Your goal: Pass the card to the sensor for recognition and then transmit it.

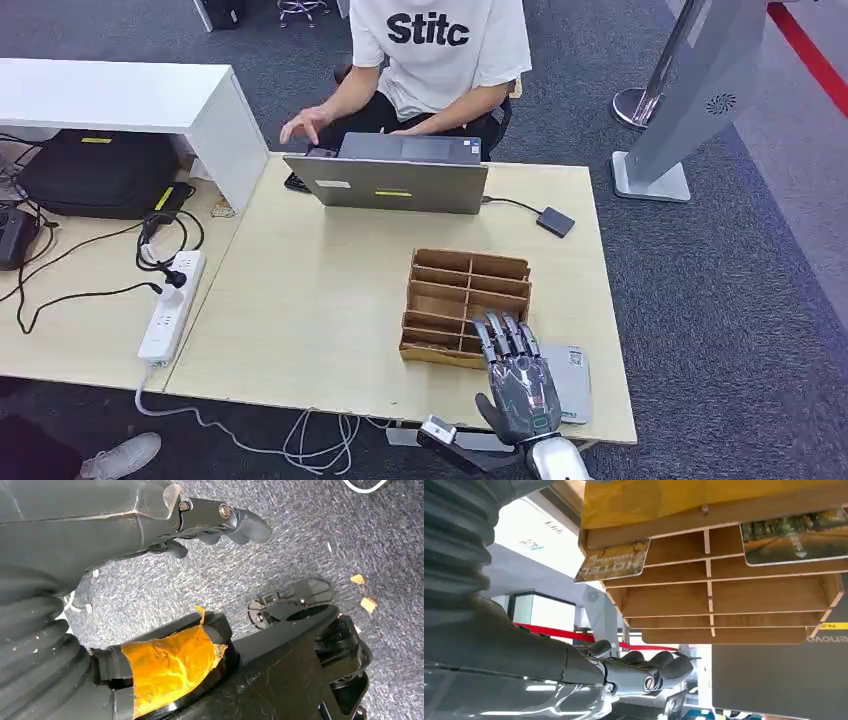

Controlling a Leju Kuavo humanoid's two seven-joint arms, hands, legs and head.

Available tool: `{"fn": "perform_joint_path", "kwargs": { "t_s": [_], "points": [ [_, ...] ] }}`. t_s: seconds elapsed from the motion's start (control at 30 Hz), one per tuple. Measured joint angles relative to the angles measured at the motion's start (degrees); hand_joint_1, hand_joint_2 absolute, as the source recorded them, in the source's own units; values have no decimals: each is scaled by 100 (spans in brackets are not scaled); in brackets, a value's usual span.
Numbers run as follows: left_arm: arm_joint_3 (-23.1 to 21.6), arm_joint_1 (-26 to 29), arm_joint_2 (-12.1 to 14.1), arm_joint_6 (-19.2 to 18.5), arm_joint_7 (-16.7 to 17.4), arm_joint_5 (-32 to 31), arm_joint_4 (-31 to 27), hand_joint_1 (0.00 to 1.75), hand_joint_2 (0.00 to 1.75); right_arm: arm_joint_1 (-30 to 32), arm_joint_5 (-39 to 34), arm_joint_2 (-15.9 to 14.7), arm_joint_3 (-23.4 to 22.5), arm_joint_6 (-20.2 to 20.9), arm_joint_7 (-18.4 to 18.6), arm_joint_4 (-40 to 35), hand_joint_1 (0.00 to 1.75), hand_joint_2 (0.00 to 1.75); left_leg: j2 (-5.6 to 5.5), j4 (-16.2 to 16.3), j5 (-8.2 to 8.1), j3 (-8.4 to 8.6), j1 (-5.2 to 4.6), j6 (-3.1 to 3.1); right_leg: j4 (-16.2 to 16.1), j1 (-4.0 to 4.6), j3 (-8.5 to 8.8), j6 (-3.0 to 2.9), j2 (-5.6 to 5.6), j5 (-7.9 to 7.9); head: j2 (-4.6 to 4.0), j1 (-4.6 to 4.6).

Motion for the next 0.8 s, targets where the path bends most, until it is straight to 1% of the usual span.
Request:
{"fn": "perform_joint_path", "kwargs": {
  "t_s": [0.37,0.6,0.8],
  "points": [
    [2,0,0,0,0,0,0,0,175,-7,2,0,-11,4,-15,70,0,175,0,0,0,0,0,0,0,0,0,0,0,0,0,0],
    [2,0,0,0,2,-9,0,0,175,-6,0,-2,-129,20,-11,68,0,175,0,0,0,0,0,0,0,0,0,0,0,0,0,0],
    [2,0,0,0,2,-33,0,0,175,-18,0,-52,-199,17,326,26,0,175,0,0,0,0,0,0,0,0,0,0,0,0,0,0]
  ]
}}
